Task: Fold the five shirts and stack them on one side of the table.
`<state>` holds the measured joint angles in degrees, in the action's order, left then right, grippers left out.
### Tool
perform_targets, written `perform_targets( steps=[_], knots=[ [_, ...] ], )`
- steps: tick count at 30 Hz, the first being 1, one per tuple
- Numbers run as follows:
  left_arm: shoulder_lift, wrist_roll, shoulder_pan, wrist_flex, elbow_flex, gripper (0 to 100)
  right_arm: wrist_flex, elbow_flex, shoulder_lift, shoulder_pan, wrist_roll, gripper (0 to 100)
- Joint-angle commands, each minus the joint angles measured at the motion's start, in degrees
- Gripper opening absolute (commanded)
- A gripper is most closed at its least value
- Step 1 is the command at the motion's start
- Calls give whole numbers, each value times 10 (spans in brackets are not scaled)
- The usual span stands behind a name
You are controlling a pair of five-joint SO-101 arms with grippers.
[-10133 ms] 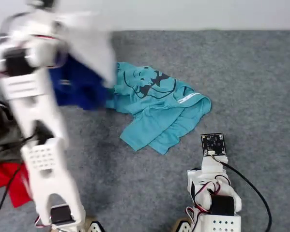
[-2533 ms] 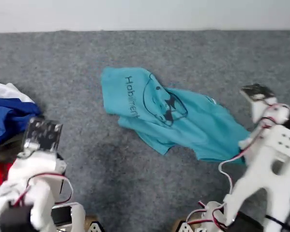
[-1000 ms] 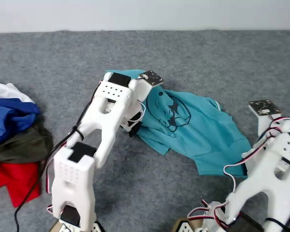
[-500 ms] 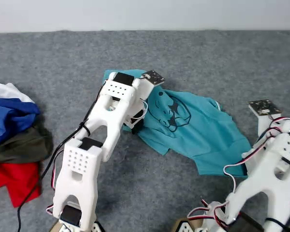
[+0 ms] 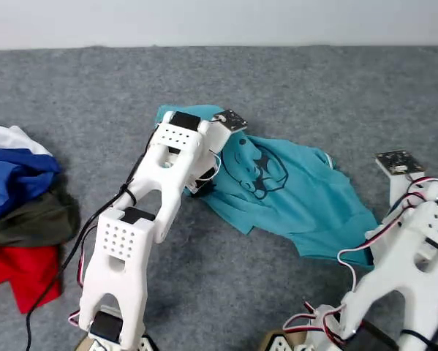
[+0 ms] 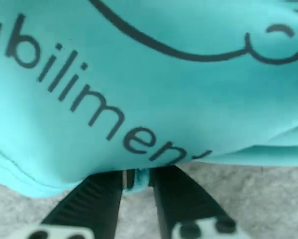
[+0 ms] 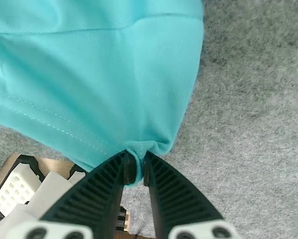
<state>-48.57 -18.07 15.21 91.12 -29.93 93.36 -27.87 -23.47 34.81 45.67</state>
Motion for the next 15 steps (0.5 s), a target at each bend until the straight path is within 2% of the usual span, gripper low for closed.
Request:
perform_targets(
  steps=[1,5,15],
  knots=[
    [2,-22,-2,29,-27,13,-4,7,-30,5,-4,9],
    [53,-22,-3,94,-84,13,15,43,-30,7,-5,9],
    [328,-21,-62,95,-89,13,75,274,-30,3,-6,9]
  ],
)
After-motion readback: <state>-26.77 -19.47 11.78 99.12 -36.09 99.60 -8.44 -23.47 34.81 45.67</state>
